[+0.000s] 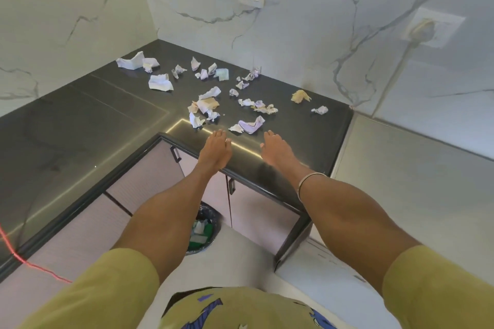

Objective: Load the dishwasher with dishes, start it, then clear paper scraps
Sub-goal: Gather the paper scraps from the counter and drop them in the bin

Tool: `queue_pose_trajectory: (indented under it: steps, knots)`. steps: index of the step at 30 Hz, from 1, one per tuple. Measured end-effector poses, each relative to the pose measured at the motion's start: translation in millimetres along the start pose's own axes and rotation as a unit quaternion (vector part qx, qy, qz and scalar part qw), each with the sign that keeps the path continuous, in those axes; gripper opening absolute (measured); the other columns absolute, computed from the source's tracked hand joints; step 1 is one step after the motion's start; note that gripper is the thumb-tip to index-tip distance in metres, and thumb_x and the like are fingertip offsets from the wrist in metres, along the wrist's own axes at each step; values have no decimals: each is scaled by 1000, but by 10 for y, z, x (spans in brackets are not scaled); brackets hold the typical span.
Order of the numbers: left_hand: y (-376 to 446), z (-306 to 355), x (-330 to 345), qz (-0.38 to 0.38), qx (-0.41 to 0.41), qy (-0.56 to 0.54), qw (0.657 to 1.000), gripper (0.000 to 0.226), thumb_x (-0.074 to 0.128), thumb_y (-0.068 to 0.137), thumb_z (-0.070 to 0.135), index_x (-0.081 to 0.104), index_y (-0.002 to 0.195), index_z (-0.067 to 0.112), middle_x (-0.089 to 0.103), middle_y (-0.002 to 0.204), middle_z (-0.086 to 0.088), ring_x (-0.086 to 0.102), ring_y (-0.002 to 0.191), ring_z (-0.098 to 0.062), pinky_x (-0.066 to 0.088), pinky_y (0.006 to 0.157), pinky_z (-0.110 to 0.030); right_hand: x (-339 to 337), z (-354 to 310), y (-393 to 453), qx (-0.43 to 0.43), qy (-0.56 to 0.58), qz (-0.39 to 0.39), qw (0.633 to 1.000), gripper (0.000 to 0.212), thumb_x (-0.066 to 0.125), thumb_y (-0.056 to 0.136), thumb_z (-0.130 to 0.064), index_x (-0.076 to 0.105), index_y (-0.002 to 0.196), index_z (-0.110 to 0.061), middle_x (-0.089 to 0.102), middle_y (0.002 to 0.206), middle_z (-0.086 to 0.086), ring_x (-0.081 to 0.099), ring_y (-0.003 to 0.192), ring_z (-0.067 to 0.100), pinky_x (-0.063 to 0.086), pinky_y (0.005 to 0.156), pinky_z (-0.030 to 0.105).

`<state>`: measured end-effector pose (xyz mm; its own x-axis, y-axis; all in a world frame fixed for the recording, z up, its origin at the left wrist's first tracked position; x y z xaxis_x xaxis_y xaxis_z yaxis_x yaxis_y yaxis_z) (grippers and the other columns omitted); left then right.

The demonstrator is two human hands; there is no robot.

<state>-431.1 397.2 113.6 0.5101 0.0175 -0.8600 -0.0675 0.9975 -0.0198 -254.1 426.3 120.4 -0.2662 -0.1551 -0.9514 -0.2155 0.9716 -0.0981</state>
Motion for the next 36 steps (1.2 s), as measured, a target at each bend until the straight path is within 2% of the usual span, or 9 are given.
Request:
queue_pose_trajectory:
  steps: [6,9,12,17,22,25,30,32,36]
  knots:
    - [383,-88,60,-3,22,21,1000,47,32,103,21,37,146,1,33,155,-16,26,145,-30,22,119,-43,-48,-77,376,3,12,23,1000,30,47,86,-2,57,115,-3,62,114,19,60,103,40,47,81,38]
    - [627,-131,129,-19,52,64,996,49,34,102,22,35,147,2,31,156,-16,24,147,-30,20,120,-42,-69,-126,583,-5,-5,33,999,29,48,82,0,60,108,-4,64,107,19,63,95,40,46,75,37]
    - [865,-141,201,-37,67,75,994,50,35,102,22,33,148,1,29,158,-15,22,148,-30,18,121,-40,-97,-155,792,-7,-1,39,999,17,52,81,0,55,96,-8,65,102,17,63,92,40,41,69,35]
    - [1265,-103,342,-72,90,81,990,56,41,100,25,28,151,5,25,160,-12,19,149,-27,18,121,-40,95,-172,1166,-16,0,25,1000,32,54,81,-8,54,114,-10,55,118,8,57,109,33,49,85,41]
    - [1481,-207,573,-109,116,110,981,64,47,98,25,21,154,8,21,162,-10,16,150,-25,15,122,-42,339,-157,1350,-6,-38,-6,999,35,61,82,-15,56,116,-10,53,123,6,50,120,27,50,89,42]
    - [1474,-373,731,-130,102,96,982,62,42,100,30,21,154,7,18,162,-9,14,151,-24,13,123,-40,463,-109,1383,14,-27,5,1000,36,62,80,-12,57,115,-11,52,125,5,49,121,26,51,84,38]
    - [1461,-455,781,-84,105,63,989,63,41,98,35,26,153,10,24,161,-7,18,150,-21,13,123,-35,542,-60,1362,34,34,31,998,33,59,83,-6,50,114,-15,44,140,10,45,132,32,52,79,38]
    - [1485,-461,762,-63,108,61,990,65,44,95,38,30,152,11,30,159,-5,22,149,-19,16,122,-35,518,-59,1329,36,38,44,998,37,58,87,-6,48,122,-15,41,145,11,47,131,33,52,80,37]
    - [1547,-447,696,-31,110,83,990,69,47,88,47,39,148,13,41,153,-4,33,144,-18,27,119,-36,577,-10,1374,34,35,23,999,49,53,89,-1,45,136,-14,39,150,13,39,139,33,51,88,41]
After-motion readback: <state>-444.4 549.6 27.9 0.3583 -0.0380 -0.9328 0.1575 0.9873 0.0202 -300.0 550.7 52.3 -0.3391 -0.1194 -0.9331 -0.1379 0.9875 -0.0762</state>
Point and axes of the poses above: each hand's wrist, its own y-axis towards the middle knuckle, its own x-axis out of the palm, z = x × y, the point moved 8 cm from there along y, towards the middle knuckle
